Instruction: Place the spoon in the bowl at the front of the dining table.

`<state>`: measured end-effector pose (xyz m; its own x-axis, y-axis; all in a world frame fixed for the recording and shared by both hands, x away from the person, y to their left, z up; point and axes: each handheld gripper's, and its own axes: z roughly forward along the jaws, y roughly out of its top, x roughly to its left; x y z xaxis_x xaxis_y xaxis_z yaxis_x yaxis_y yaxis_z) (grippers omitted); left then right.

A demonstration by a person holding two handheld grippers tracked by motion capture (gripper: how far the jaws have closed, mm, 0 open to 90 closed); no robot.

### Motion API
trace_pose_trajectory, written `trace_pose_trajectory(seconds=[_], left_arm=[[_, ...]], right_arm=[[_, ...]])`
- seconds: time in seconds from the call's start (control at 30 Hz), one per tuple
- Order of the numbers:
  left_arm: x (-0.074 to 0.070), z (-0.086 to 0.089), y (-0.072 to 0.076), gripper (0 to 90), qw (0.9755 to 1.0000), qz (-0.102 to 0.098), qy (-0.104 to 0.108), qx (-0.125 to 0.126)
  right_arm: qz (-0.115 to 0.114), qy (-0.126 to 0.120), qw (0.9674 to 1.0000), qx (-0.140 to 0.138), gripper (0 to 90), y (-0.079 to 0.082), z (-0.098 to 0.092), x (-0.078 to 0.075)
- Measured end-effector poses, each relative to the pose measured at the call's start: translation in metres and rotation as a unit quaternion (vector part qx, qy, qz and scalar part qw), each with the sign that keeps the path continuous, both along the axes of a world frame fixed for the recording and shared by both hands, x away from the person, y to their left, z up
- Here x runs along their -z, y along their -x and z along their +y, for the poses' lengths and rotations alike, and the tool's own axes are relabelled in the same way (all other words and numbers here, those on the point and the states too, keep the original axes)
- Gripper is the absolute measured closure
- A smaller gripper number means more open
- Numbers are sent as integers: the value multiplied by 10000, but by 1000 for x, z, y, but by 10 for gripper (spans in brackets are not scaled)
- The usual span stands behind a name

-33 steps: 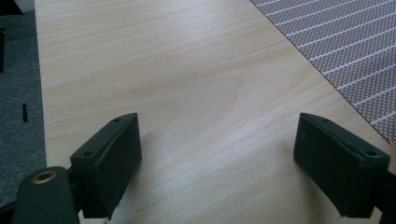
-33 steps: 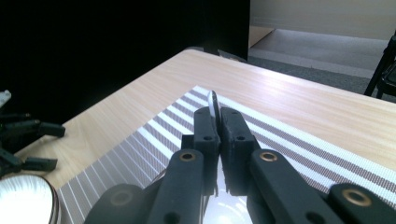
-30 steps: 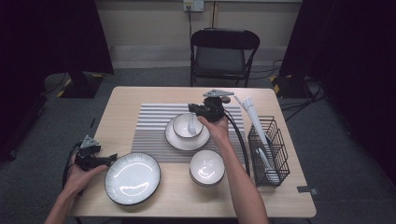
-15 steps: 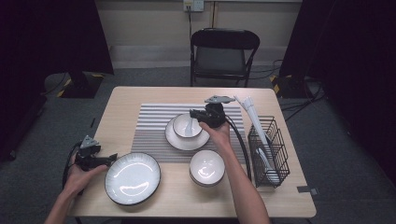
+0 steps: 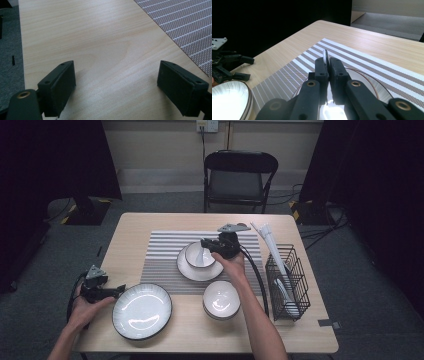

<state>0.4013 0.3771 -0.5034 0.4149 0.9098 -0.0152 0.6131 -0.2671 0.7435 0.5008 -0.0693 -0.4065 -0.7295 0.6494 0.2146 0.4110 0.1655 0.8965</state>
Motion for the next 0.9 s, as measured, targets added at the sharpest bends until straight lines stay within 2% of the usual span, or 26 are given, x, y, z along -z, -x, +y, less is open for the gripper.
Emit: trace_pose_trajectory(seconds=[0.43,0.73,0.9], left_arm=[[0,0,0,148,10000,-1,1,-1],[0,0,0,148,10000,0,1,-1],[0,0,0,148,10000,0,-2,0]], right_arm=[[-97,-2,9996,-264,837,11,9,-4],[-131,9,9992,-369,788,14,13,-5],[-140,68,9992,-381,799,14,15,-7]])
